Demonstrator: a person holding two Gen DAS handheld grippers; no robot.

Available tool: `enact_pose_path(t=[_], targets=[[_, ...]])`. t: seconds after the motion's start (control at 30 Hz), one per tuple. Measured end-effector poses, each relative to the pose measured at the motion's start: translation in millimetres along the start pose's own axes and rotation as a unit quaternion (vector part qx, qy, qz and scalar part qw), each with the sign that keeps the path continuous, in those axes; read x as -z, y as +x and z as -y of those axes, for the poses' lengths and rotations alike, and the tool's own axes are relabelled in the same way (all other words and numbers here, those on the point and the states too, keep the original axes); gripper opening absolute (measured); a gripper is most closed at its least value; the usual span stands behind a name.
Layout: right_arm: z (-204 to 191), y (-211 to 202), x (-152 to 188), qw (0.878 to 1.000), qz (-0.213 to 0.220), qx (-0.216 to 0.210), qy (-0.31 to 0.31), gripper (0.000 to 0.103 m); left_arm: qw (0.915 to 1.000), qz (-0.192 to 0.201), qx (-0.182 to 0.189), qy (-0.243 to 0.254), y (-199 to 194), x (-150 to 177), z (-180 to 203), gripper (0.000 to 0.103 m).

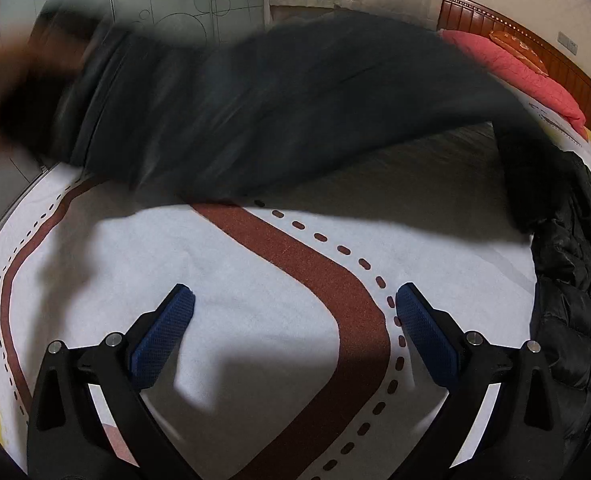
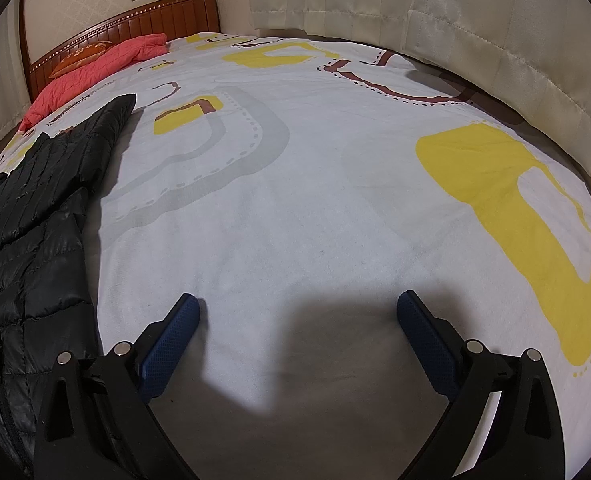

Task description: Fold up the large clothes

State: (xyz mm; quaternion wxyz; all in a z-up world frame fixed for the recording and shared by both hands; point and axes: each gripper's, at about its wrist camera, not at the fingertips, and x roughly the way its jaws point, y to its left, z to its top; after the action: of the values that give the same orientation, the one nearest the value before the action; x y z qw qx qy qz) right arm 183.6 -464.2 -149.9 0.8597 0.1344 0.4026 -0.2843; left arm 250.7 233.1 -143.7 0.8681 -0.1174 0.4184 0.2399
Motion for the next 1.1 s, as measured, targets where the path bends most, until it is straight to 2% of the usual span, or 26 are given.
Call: enact_pose_path(t=[1.1], targets=[[-0.3, -0.3, 0.2, 1.0, 0.0, 0.0, 0.0, 0.098, 1.0, 0.0, 0.001, 0.0, 0.6, 0.4, -1.0, 0.101]])
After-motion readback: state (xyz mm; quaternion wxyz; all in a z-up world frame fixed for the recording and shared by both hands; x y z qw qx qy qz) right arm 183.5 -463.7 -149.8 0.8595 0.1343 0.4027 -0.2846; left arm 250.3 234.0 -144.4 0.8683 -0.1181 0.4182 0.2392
